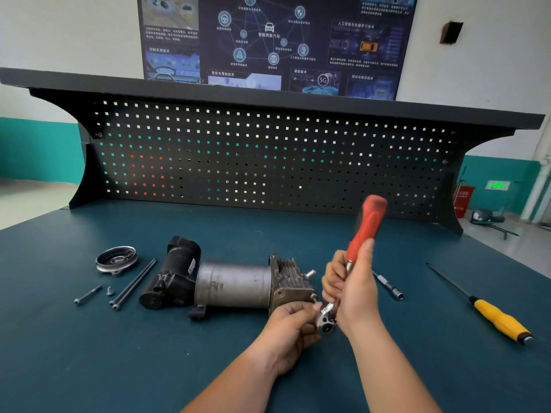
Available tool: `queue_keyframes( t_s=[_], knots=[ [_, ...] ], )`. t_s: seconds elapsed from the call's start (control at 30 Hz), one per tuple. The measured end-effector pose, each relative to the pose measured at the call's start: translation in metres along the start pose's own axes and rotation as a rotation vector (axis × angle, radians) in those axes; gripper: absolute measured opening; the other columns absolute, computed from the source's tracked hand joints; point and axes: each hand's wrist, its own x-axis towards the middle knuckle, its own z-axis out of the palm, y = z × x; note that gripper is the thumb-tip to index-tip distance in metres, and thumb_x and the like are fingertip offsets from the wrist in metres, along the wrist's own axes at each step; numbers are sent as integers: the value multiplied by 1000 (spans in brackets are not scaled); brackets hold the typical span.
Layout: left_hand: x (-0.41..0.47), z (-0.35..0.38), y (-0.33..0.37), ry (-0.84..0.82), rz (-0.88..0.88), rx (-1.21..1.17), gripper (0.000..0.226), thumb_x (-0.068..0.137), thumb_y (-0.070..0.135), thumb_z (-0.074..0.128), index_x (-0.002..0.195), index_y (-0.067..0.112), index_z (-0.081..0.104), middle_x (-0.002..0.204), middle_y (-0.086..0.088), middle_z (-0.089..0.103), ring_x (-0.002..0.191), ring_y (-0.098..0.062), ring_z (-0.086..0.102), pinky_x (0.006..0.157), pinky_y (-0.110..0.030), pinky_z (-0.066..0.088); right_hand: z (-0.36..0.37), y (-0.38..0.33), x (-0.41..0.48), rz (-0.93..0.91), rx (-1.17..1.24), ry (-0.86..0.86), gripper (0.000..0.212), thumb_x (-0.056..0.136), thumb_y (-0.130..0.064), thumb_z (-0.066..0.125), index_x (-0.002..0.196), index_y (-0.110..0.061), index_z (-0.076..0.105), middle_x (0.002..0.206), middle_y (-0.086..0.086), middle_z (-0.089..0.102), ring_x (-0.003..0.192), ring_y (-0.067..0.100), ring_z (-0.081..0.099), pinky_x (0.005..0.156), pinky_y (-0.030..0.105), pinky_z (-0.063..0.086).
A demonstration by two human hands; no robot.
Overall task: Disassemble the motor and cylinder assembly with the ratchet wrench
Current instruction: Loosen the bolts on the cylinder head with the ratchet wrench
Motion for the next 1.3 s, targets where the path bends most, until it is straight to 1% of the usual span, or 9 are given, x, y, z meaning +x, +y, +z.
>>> queue_keyframes(
  t_s=[0.13, 0.27, 0.37, 0.47, 0.63, 0.87, 1.1, 1.23, 1.3],
  knots=[
    [2, 1, -2, 10, 18, 10, 31, 88, 11, 61, 58, 14, 66, 58, -1, 60, 49, -7, 52, 51, -17, 46, -10, 1, -2, 11, 174, 106, 60, 68, -78, 31, 43, -23, 30, 41, -7, 20, 33, 7, 16, 35, 15, 16],
    [0, 1, -1, 7, 16, 28, 17, 89, 9, 60, 73, 9, 64, 58, 0, 63, 46, -4, 53, 47, -15, 44, -22, 6, -2, 44, 329, 272, 70, 85, -77, 21, 40, -23, 29, 40, -7, 20, 32, 9, 16, 36, 14, 15],
    [0, 1, -2, 7, 16, 34, 14, 88, 8, 61, 75, 7, 65, 62, -2, 64, 49, -7, 55, 48, -16, 43, -32, 13, -2, 112, 483, 422, 75, 86, -78, 18, 37, -22, 28, 38, -6, 19, 31, 11, 17, 36, 14, 15],
    [0, 1, -1, 8, 13, 31, 15, 88, 7, 61, 74, 7, 66, 61, -2, 63, 52, -9, 55, 48, -17, 43, -39, 21, -4, 182, 632, 552, 68, 85, -78, 21, 49, -21, 25, 40, -6, 19, 32, 13, 17, 37, 15, 14],
    [0, 1, -1, 6, 11, 34, 15, 88, 8, 60, 75, 7, 68, 58, -1, 62, 49, -8, 55, 47, -16, 41, -41, 31, -6, 195, 741, 656, 65, 83, -80, 20, 55, -21, 21, 39, -6, 19, 31, 13, 18, 39, 20, 15],
    [1, -2, 2, -21, -16, -1, 16, 90, 14, 59, 78, 9, 69, 66, -4, 69, 52, -9, 61, 47, -18, 45, -26, 25, -2, 84, 616, 624, 76, 83, -81, 19, 35, -23, 28, 37, -6, 21, 29, 12, 19, 36, 13, 15],
    [1, -3, 0, -51, -28, -9, 18, 90, 17, 57, 81, 9, 70, 68, -4, 70, 47, -9, 60, 43, -20, 48, -19, 19, -5, 20, 495, 519, 72, 85, -79, 19, 42, -23, 28, 40, -6, 20, 32, 12, 17, 35, 16, 14],
    [0, -3, -1, -67, -22, -20, 21, 91, 16, 56, 82, 9, 73, 67, -5, 67, 43, -10, 56, 42, -20, 48, -11, 14, -5, -46, 310, 393, 67, 89, -73, 19, 46, -22, 28, 41, -6, 22, 34, 11, 18, 36, 16, 16],
    [0, -4, 0, -75, -13, -20, 29, 93, 15, 53, 74, 12, 76, 63, -3, 65, 43, -9, 55, 42, -20, 48, -5, 12, -6, -82, 202, 314, 64, 84, -73, 23, 49, -20, 29, 41, -7, 23, 33, 9, 19, 36, 16, 17]
  ],
)
